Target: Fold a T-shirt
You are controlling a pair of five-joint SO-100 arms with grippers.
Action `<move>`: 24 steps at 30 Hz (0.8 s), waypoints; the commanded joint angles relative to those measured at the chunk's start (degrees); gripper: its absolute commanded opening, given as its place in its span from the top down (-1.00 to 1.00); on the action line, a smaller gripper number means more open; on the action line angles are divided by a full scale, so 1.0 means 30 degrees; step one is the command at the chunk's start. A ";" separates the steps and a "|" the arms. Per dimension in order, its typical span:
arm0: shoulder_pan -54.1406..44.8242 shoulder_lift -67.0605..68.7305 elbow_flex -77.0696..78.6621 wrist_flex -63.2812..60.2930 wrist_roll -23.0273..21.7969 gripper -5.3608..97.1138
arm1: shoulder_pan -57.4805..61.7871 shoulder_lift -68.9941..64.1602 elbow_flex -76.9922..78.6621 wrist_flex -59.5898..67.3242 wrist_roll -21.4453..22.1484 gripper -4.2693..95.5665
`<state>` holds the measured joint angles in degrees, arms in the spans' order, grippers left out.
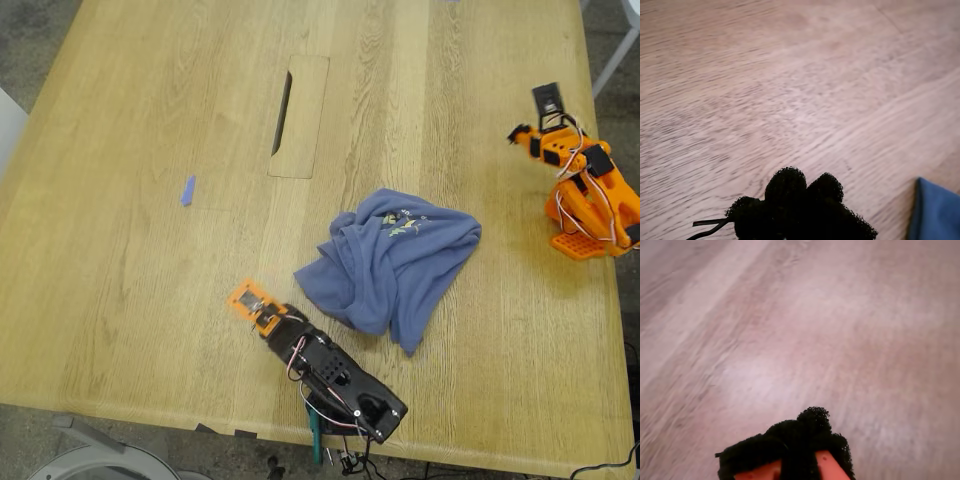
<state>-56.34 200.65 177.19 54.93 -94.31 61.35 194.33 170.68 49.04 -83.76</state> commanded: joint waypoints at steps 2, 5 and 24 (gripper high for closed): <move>-0.3105 0.2021 -0.0498 -0.0117 0.0059 0.90 | 0.3633 0.0205 0.0908 -0.0410 -0.0146 0.91; -0.5361 0.2051 -0.0498 0.0820 0.0088 0.90 | 0.5654 0.0234 0.2227 -0.0996 -0.0234 0.91; -1.0635 0.2051 -0.0498 0.7500 -0.1318 0.90 | 1.1074 0.0234 0.5537 0.2285 -0.2314 0.91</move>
<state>-87.19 200.65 177.19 75.59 -97.73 93.69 194.59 183.43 54.67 -89.74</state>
